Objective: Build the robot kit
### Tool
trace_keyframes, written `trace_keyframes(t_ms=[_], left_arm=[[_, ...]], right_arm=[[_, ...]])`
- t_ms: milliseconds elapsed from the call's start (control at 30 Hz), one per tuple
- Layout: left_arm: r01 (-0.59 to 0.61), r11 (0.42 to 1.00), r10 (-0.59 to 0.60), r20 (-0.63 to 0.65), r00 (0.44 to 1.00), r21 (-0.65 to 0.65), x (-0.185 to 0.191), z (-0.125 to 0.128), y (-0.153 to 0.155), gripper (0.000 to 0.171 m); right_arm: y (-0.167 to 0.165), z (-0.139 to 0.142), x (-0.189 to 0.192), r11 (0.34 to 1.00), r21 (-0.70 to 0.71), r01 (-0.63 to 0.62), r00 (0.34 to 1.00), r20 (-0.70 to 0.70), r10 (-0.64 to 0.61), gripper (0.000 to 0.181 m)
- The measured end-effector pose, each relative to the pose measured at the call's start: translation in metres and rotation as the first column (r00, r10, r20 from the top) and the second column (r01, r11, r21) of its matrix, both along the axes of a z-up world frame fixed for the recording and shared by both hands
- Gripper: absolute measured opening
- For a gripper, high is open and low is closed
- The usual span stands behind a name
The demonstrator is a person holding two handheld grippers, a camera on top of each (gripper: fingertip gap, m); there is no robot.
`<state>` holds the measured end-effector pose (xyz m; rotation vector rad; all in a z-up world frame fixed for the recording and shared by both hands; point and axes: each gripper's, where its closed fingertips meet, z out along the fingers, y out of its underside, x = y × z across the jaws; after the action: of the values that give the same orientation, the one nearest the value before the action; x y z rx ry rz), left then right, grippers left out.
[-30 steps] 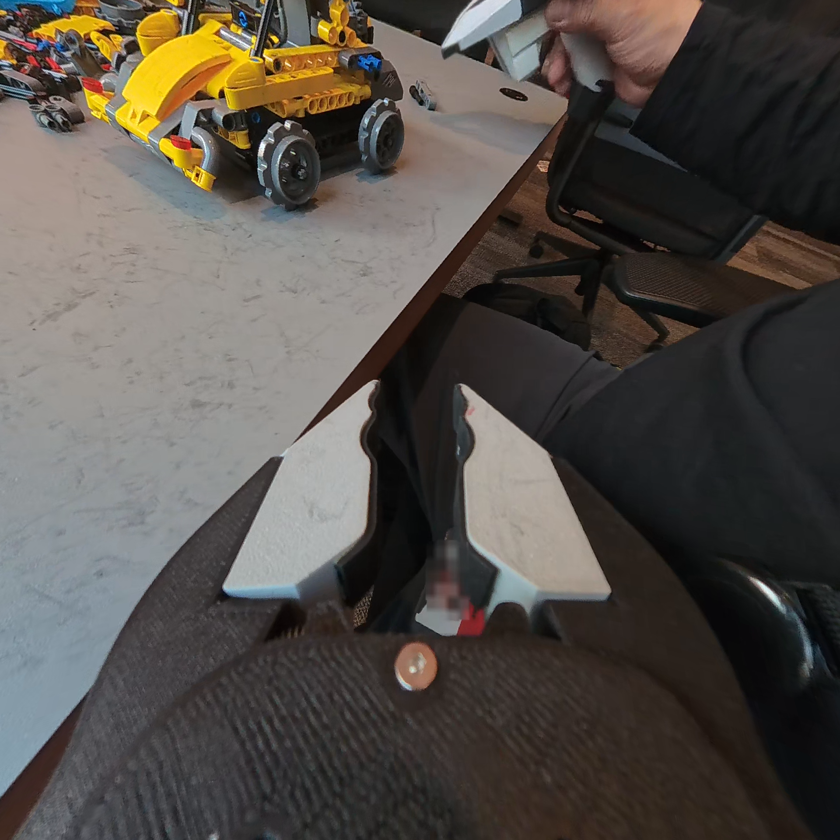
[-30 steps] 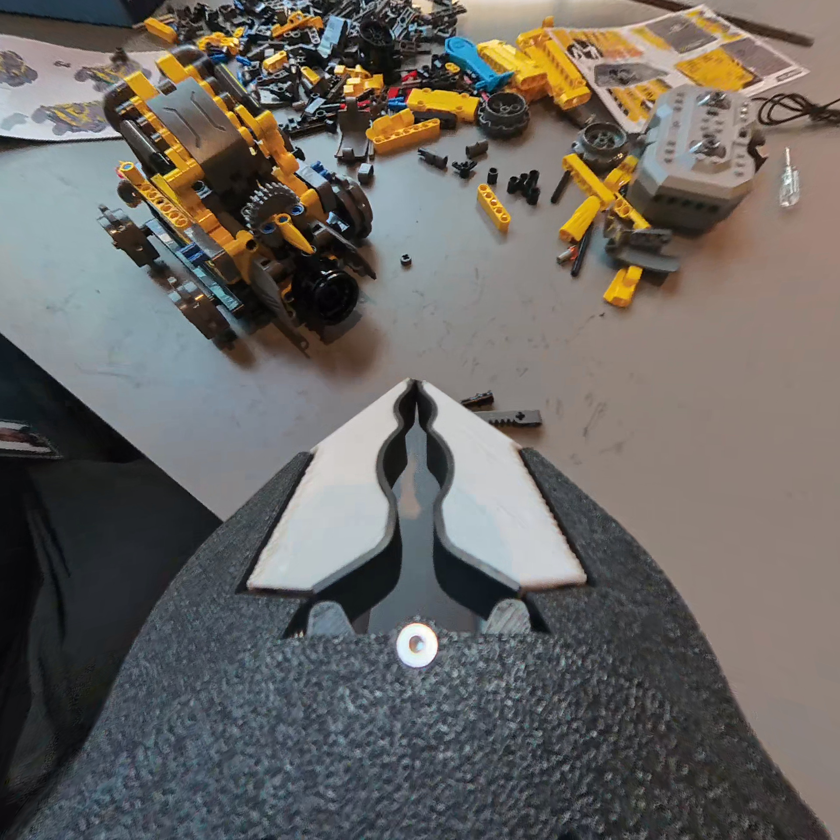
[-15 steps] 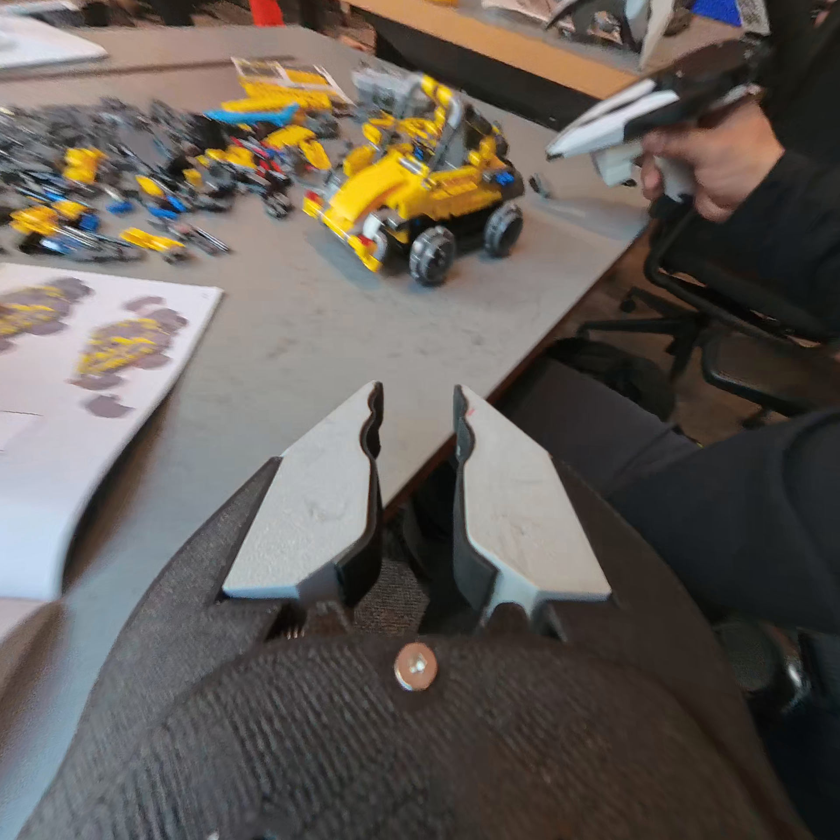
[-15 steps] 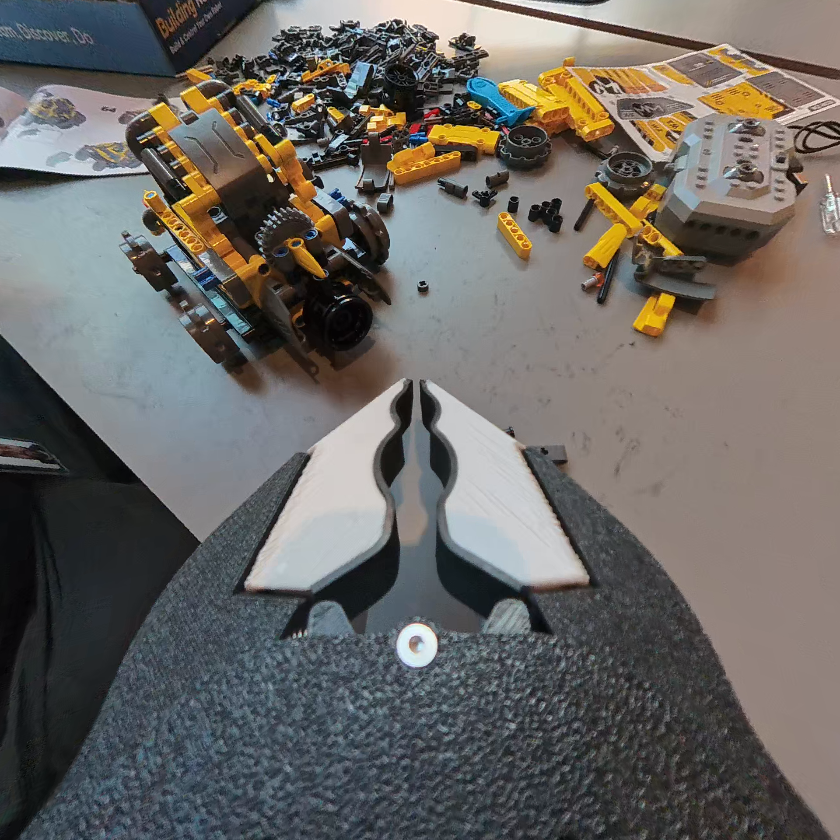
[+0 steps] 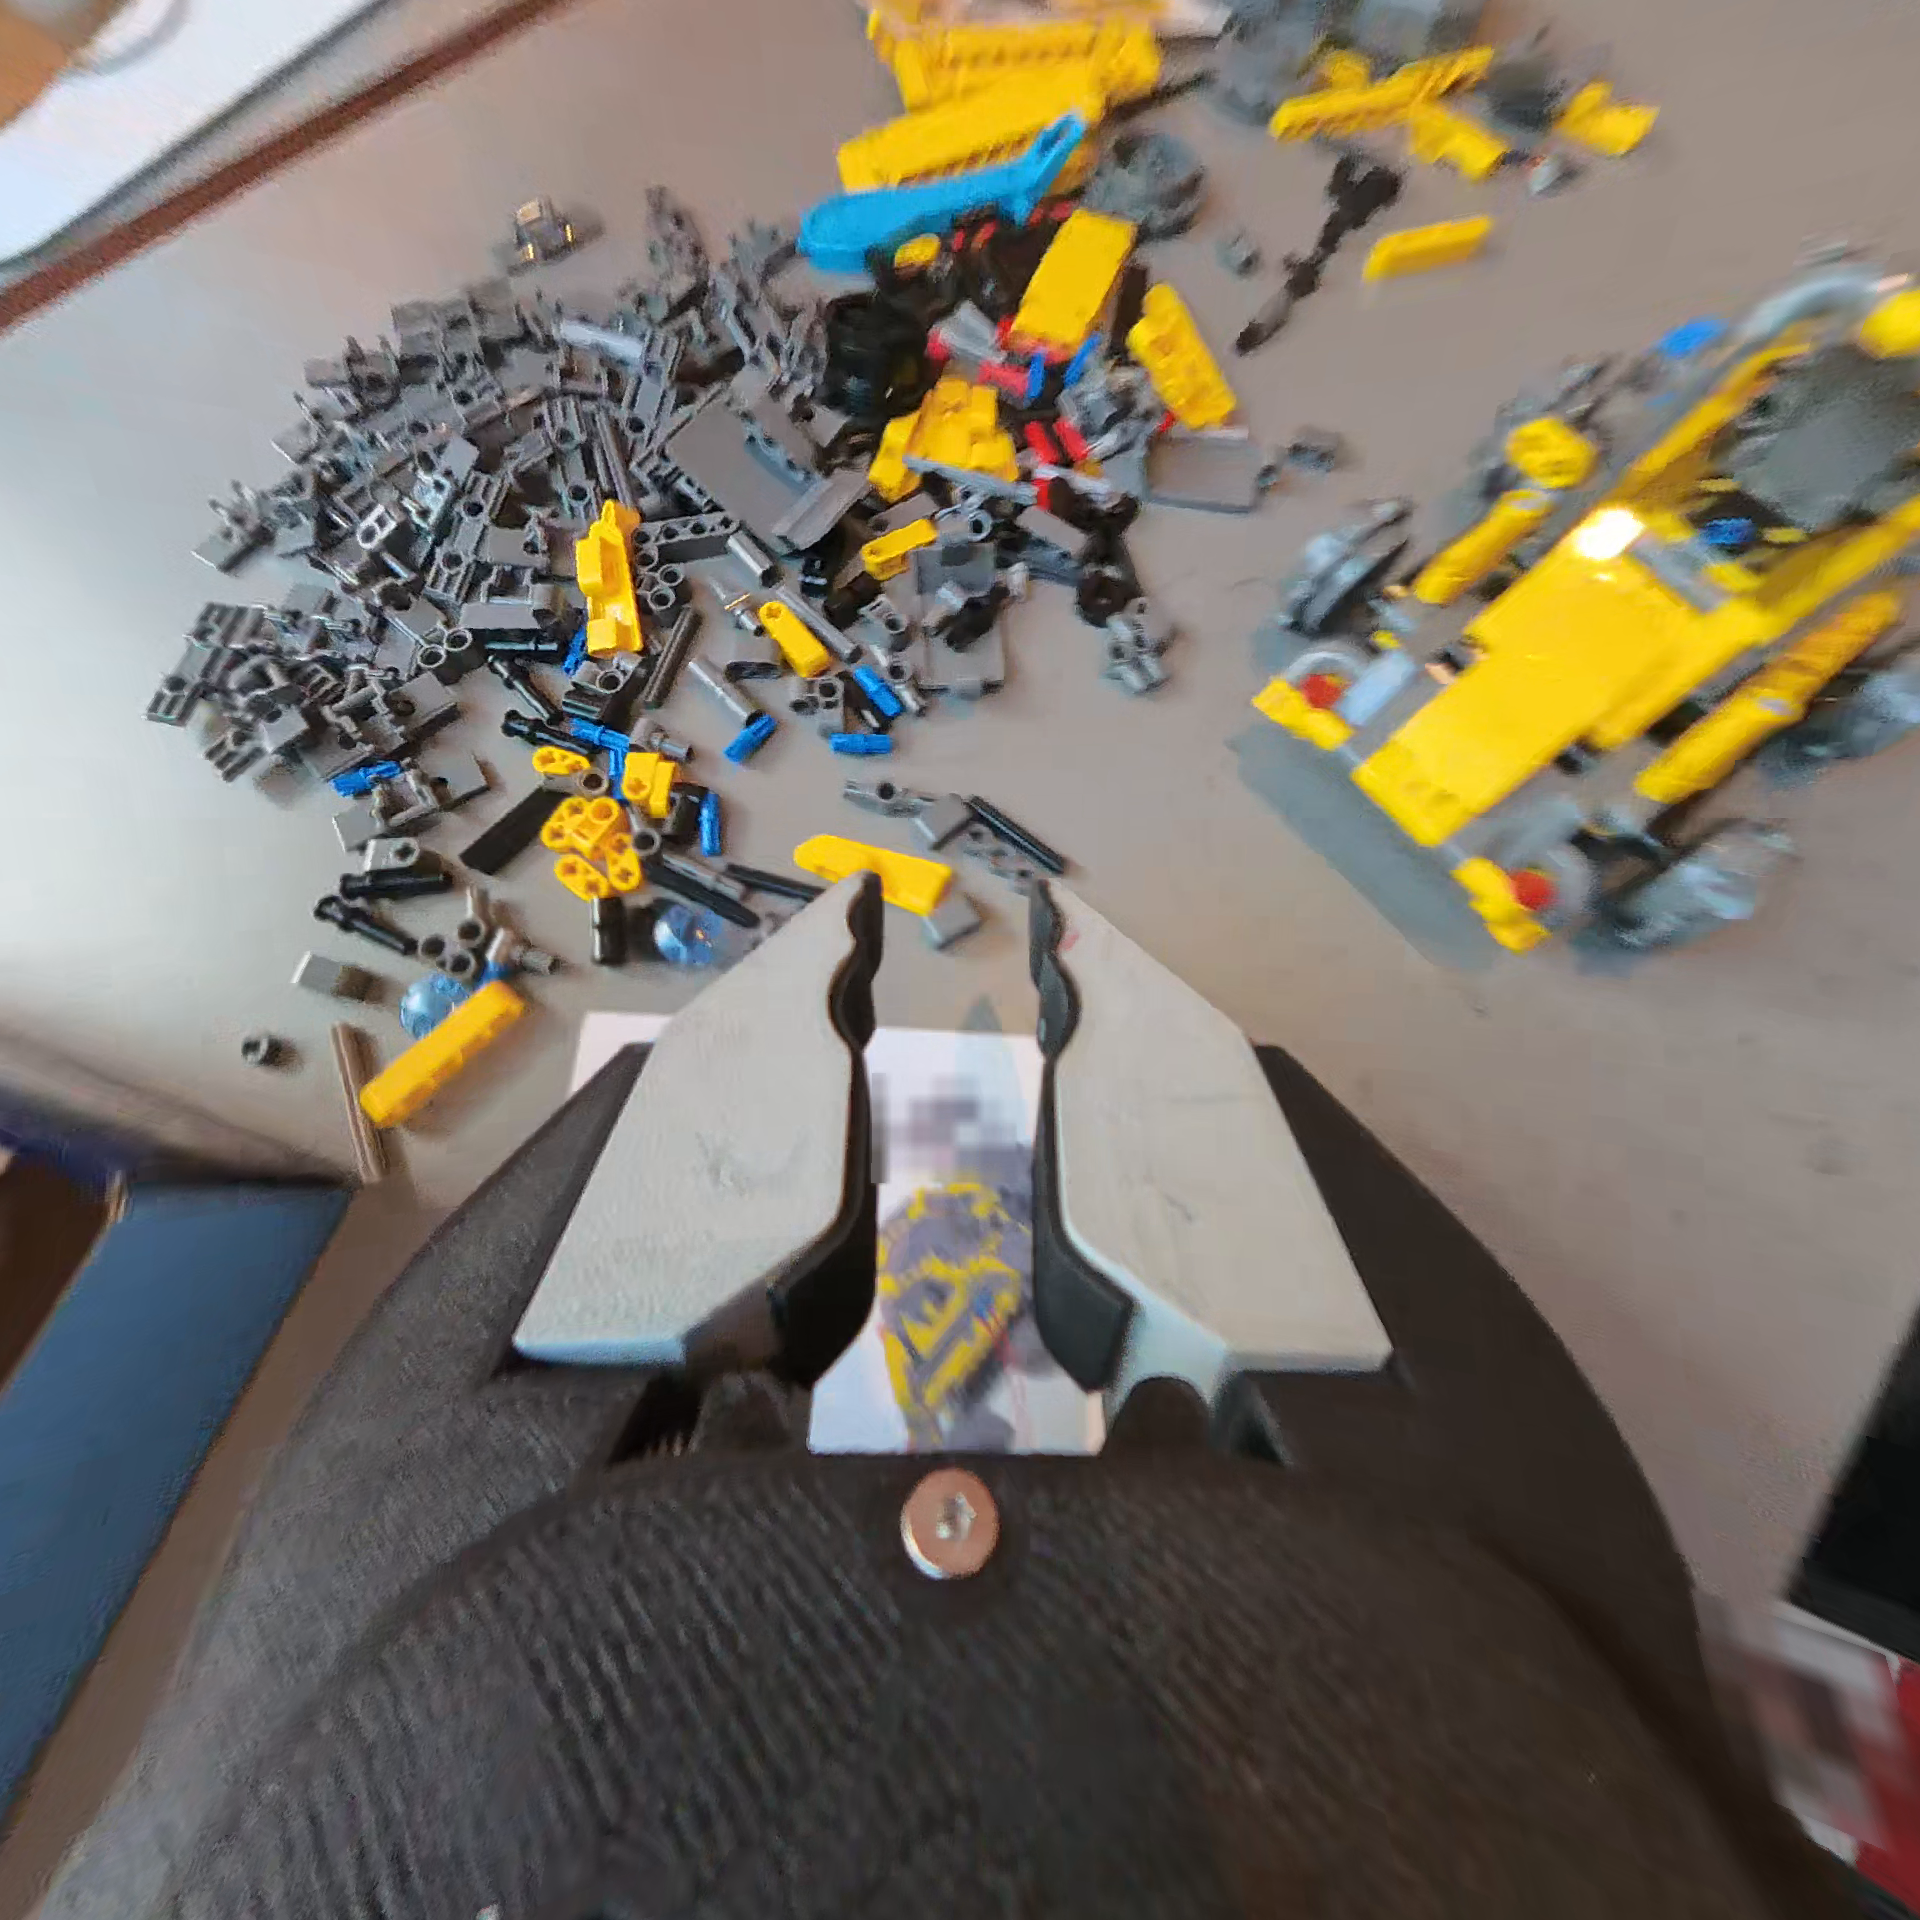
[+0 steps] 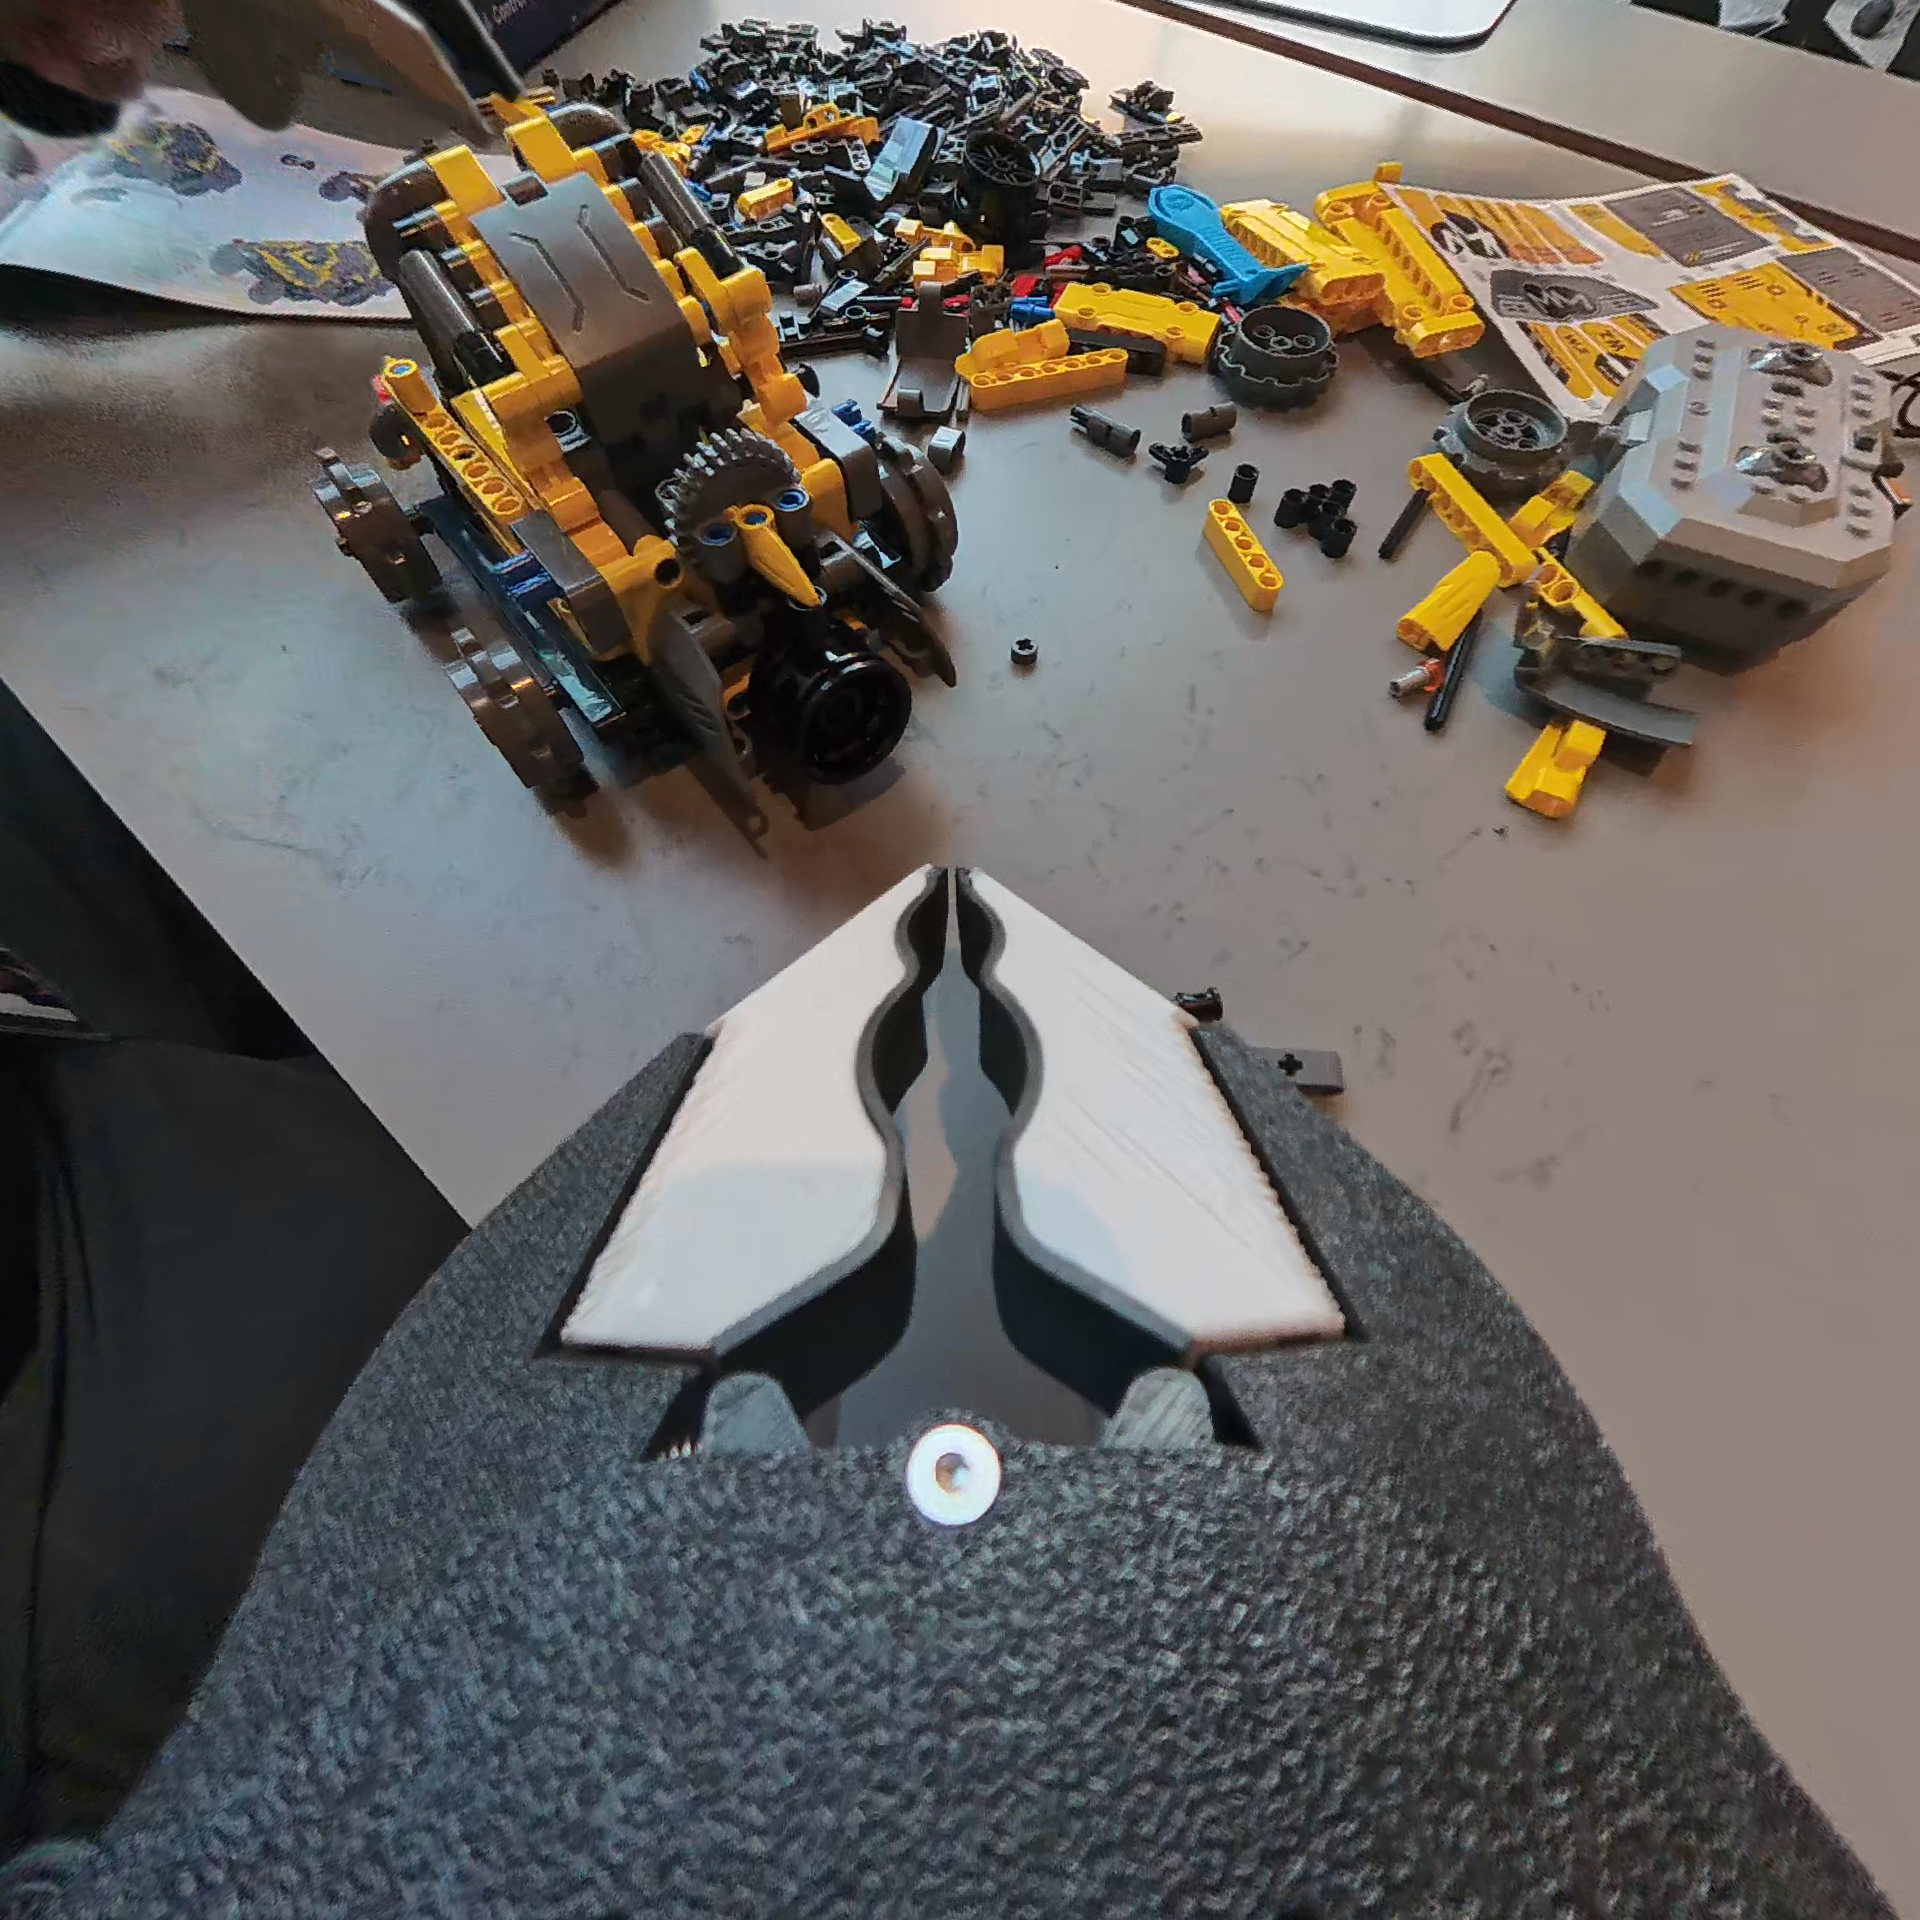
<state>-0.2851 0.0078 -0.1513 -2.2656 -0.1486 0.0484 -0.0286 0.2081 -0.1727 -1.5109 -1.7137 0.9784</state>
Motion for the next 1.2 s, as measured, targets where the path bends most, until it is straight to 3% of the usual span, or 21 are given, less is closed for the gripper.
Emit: trace_keyframes(t_ms=[167, 300, 433, 500, 733, 833, 933, 1033, 1200], left_arm=[[0.019, 0.990, -0.014, 0.037, 0.999, -0.140, -0.023, -0.033, 0.039, 0.024], [0.012, 0.986, -0.004, 0.047, 0.999, -0.169, -0.027, -0.043, 0.053, 0.024], [-0.003, 0.977, 0.007, 0.021, 1.000, -0.214, -0.035, -0.053, 0.058, 0.022], [-0.018, 0.977, 0.023, 0.021, 1.000, -0.214, -0.038, -0.053, 0.059, 0.013], [0.015, 0.976, -0.008, 0.032, 0.999, -0.217, -0.034, -0.053, 0.054, 0.012], [0.059, 0.983, -0.067, -0.038, 0.997, -0.172, -0.024, -0.041, 0.047, 0.012], [0.137, 0.987, -0.151, -0.211, 0.966, -0.078, -0.001, -0.015, 0.038, 0.012], [0.269, 0.963, -0.240, -0.391, 0.889, 0.021, 0.045, 0.020, 0.032, 0.012], [0.486, 0.865, -0.336, -0.581, 0.742, 0.121, 0.144, 0.069, 0.032, 0.012]], right_arm=[[0.000, 0.003, 0.001, 1.000, -0.009, -0.002, 1.000, -0.022, 0.001, 0.001], [0.000, 0.006, 0.002, 1.000, -0.019, -0.003, 0.999, -0.041, 0.002, 0.000], [-0.002, 0.005, 0.002, 1.000, -0.006, -0.008, 0.999, -0.040, 0.008, 0.000], [-0.002, 0.006, 0.002, 1.000, 0.003, -0.009, 0.999, -0.043, 0.009, 0.000], [-0.005, 0.008, 0.005, 1.000, -0.023, -0.006, 0.998, -0.061, 0.005, 0.000], [-0.009, 0.010, 0.008, 0.998, -0.061, -0.004, 0.997, -0.074, 0.000, 0.000], [-0.019, 0.023, 0.008, 0.997, -0.073, -0.020, 0.994, -0.108, 0.012, 0.001], [-0.046, 0.055, 0.003, 0.991, -0.090, -0.100, 0.980, -0.184, 0.082, 0.002], [-0.110, 0.099, -0.012, 0.912, -0.289, -0.291, 0.944, -0.243, 0.224, 0.014]])
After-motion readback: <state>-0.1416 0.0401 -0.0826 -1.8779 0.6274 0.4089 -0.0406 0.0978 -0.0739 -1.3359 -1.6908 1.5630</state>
